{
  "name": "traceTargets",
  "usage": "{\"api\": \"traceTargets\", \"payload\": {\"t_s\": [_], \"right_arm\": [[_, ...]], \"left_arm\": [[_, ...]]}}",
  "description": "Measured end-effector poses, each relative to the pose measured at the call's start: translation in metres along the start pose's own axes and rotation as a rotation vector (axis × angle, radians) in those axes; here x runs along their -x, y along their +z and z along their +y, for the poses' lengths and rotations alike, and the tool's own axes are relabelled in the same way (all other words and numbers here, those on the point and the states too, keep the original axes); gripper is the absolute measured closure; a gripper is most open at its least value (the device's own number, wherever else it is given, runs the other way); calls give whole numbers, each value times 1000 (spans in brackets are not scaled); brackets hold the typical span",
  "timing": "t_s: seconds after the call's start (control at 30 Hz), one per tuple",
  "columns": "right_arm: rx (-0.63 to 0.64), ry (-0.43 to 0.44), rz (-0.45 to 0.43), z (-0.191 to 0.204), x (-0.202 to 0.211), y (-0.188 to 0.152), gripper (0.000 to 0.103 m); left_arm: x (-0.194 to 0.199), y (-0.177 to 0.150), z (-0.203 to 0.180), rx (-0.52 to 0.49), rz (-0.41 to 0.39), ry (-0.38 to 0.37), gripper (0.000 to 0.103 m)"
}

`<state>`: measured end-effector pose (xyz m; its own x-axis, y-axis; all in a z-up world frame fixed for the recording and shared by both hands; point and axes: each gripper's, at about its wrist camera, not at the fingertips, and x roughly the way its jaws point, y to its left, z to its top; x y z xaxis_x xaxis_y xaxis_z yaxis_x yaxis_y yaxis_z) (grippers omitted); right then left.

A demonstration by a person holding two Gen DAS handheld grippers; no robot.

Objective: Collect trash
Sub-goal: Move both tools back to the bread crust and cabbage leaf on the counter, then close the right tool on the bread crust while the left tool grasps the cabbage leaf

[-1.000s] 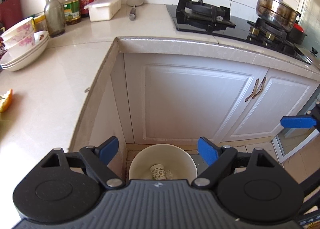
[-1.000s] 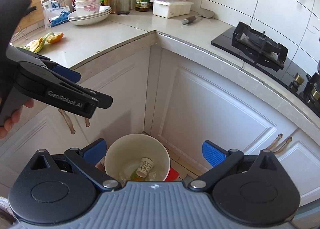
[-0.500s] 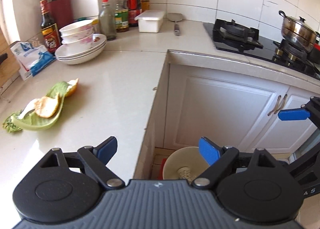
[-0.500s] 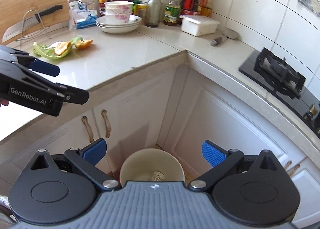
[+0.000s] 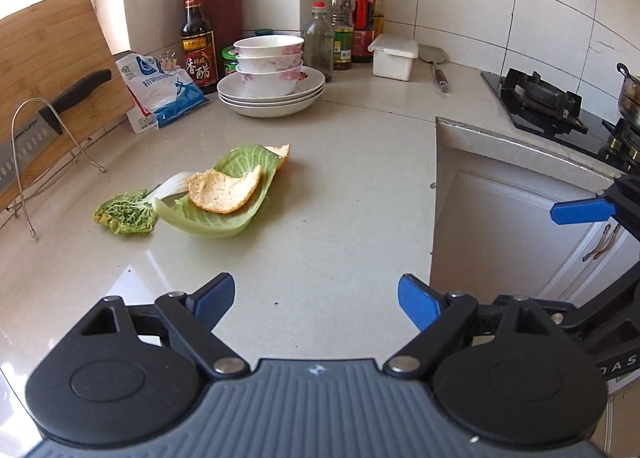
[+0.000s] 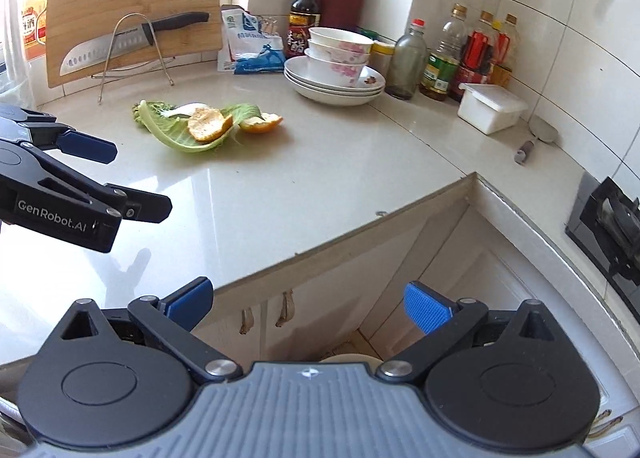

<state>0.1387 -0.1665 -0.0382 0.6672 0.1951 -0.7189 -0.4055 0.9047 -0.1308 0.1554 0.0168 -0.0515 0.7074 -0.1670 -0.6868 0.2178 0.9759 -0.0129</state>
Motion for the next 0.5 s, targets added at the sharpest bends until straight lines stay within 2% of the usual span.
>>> {"api": "traceTargets", "payload": {"t_s": [0.17,0.37,0.5], "right_arm": [[73,78,-2,15,-20,30,0],[253,192,-33,28,-57,70,0],[301,271,-61,28,-83,99,0]], "left_arm": [[1,-1,16,52,3,25,14],[5,6,41,145,-8,151,15],[10,10,56,197,-6,223,14]]}}
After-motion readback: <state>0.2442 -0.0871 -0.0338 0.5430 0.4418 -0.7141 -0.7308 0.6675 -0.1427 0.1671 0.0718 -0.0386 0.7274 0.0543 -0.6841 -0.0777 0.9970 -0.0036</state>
